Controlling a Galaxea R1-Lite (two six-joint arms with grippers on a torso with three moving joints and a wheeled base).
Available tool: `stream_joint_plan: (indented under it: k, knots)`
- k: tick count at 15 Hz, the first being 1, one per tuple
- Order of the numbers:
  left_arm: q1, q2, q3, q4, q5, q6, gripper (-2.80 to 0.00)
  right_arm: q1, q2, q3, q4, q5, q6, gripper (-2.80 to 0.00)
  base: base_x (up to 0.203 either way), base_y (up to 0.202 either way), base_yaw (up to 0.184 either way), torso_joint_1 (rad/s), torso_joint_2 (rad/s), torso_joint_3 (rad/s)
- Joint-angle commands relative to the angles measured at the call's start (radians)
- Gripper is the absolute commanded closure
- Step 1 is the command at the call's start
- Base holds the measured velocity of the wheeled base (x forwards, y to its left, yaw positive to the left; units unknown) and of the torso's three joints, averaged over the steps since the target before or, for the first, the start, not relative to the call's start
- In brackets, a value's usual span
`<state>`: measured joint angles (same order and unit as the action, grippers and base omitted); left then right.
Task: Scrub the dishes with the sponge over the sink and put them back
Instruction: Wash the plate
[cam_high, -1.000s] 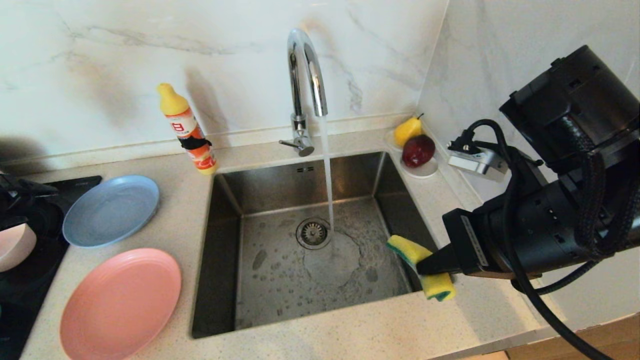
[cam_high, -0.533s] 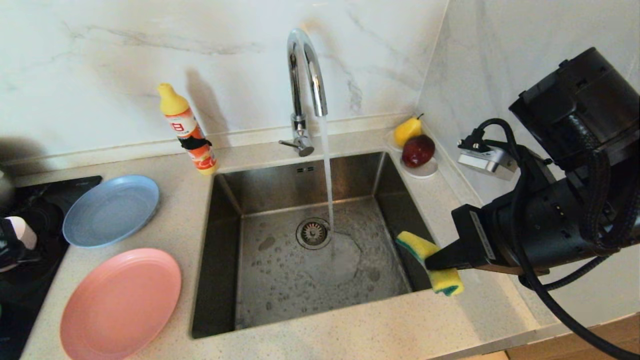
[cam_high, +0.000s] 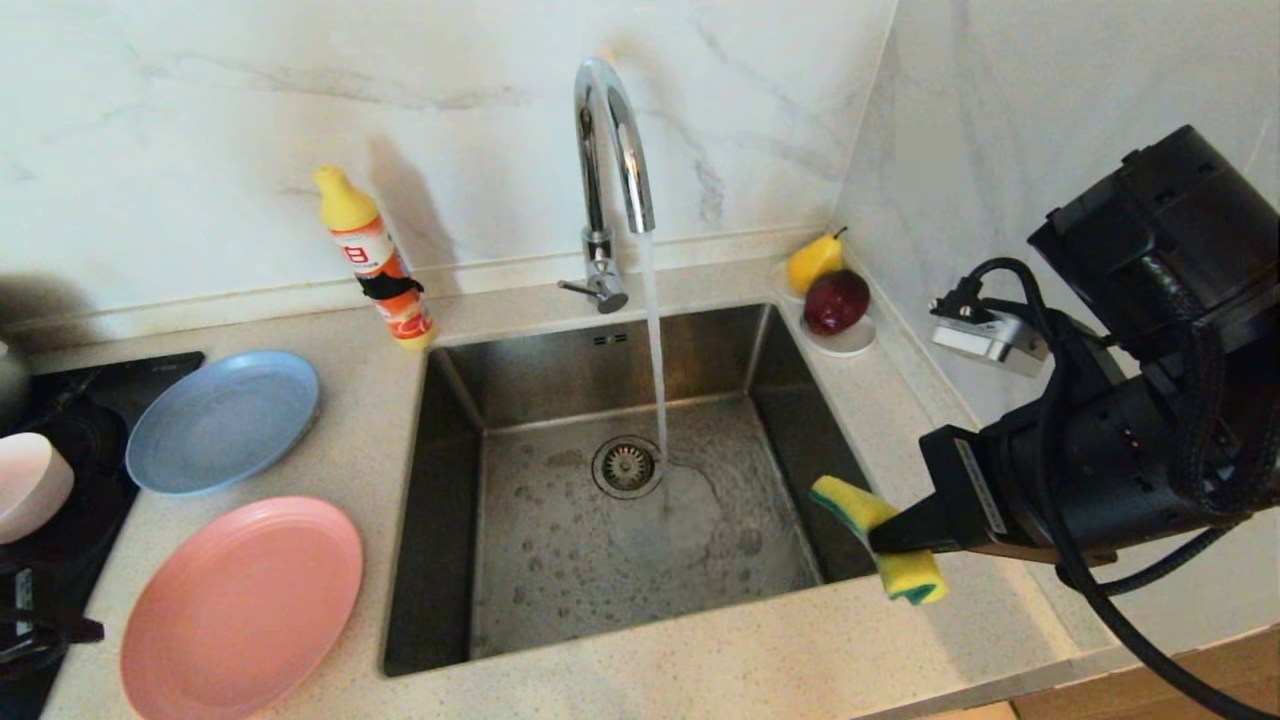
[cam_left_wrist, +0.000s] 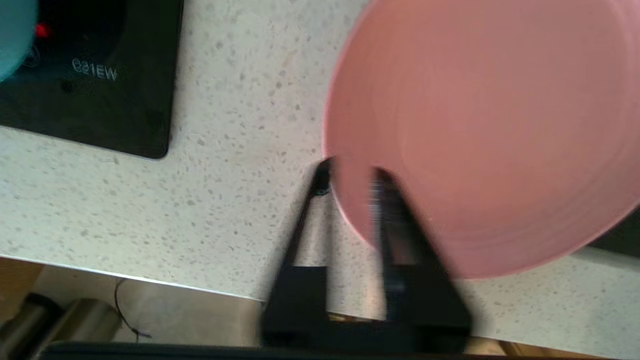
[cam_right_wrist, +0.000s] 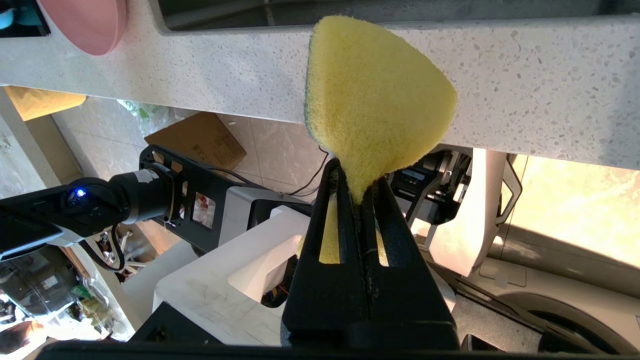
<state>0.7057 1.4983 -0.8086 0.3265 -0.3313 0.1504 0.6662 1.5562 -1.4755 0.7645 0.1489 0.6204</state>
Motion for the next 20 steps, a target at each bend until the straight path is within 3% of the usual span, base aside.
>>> stream_joint_plan:
  k: [1, 8, 15, 20]
  knots:
    - [0.001, 0.051, 0.004, -0.012, 0.000, -0.003, -2.80, 0.001, 0.007, 0.001, 0.004, 0.001, 0.004, 0.00, 0.000, 0.000, 0.000, 0.000, 0.00, 0.000]
    - [0.001, 0.189, 0.005, -0.017, 0.010, -0.029, -2.80, 0.000, 0.015, 0.007, 0.004, 0.001, 0.004, 0.00, 0.000, 0.000, 0.000, 0.000, 0.00, 0.000]
    - [0.001, 0.223, 0.001, -0.028, 0.003, -0.056, -2.80, -0.002, 0.016, 0.017, 0.004, 0.001, 0.002, 0.00, 0.000, 0.000, 0.000, 0.000, 0.00, 0.000]
    - [0.001, 0.249, 0.014, -0.088, -0.037, -0.092, -2.80, 0.000, 0.015, 0.029, -0.010, 0.001, 0.004, 0.00, 0.000, 0.000, 0.000, 0.000, 0.00, 0.000]
